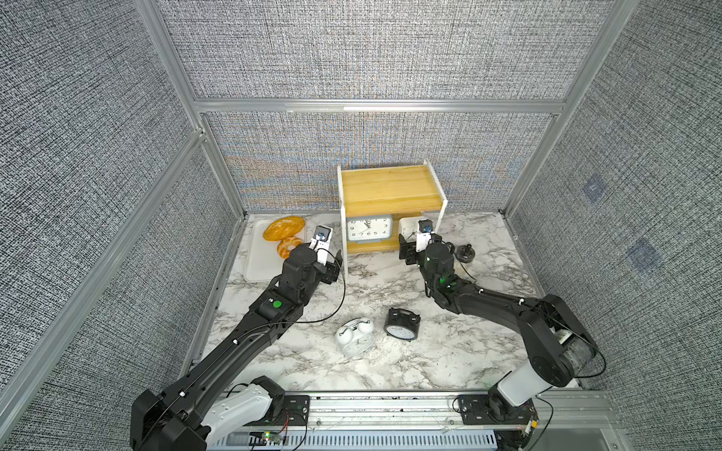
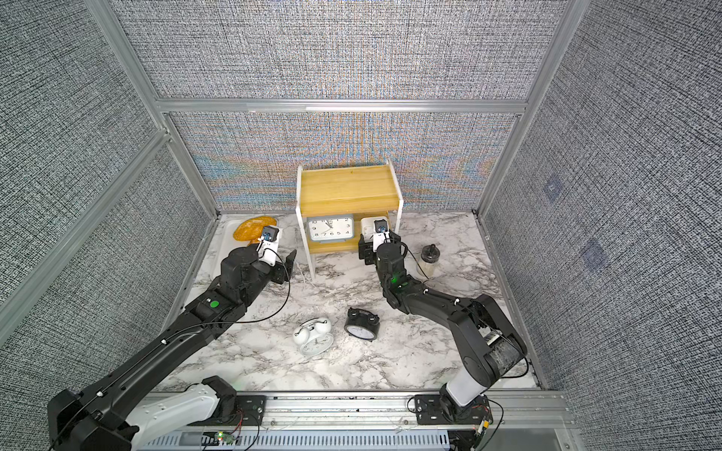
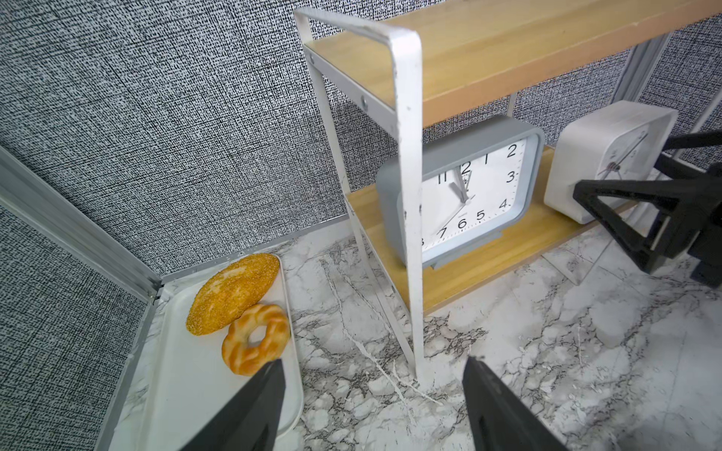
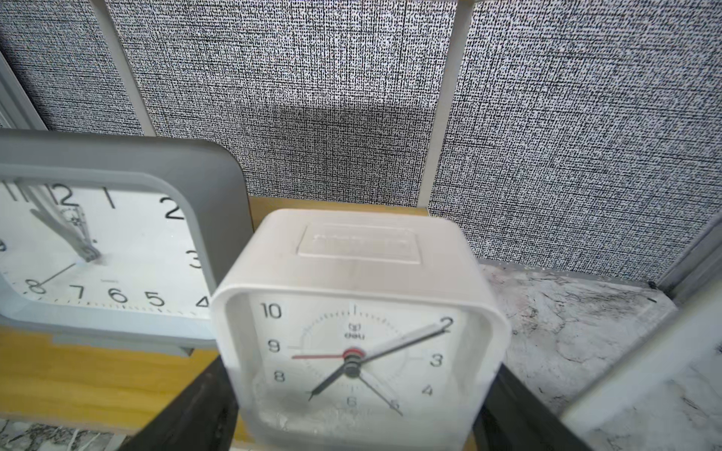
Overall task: Place the alarm clocks on the shelf by style
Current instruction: Place the alarm on the shelf.
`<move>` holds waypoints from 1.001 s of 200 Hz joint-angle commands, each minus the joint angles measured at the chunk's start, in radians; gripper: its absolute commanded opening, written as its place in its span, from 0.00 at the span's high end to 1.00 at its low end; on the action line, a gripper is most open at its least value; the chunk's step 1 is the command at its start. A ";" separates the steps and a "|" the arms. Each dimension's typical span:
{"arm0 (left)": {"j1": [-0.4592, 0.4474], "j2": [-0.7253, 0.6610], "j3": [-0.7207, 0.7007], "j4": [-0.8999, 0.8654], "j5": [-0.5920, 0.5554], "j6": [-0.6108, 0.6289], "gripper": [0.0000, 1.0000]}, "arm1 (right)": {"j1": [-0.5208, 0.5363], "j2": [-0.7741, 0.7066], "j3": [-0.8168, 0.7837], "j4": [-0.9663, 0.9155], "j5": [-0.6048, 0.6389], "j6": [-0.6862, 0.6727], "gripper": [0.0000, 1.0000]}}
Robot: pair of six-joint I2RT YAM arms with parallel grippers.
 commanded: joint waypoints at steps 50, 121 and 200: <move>0.002 -0.001 -0.002 -0.013 0.004 0.005 0.23 | -0.003 0.037 0.022 0.056 0.010 -0.003 0.35; 0.004 -0.003 -0.008 -0.013 0.003 0.002 0.23 | 0.001 0.077 0.046 0.046 0.043 0.024 0.34; 0.006 -0.013 -0.010 -0.018 0.004 0.006 0.23 | 0.019 0.113 0.065 0.044 0.086 0.010 0.29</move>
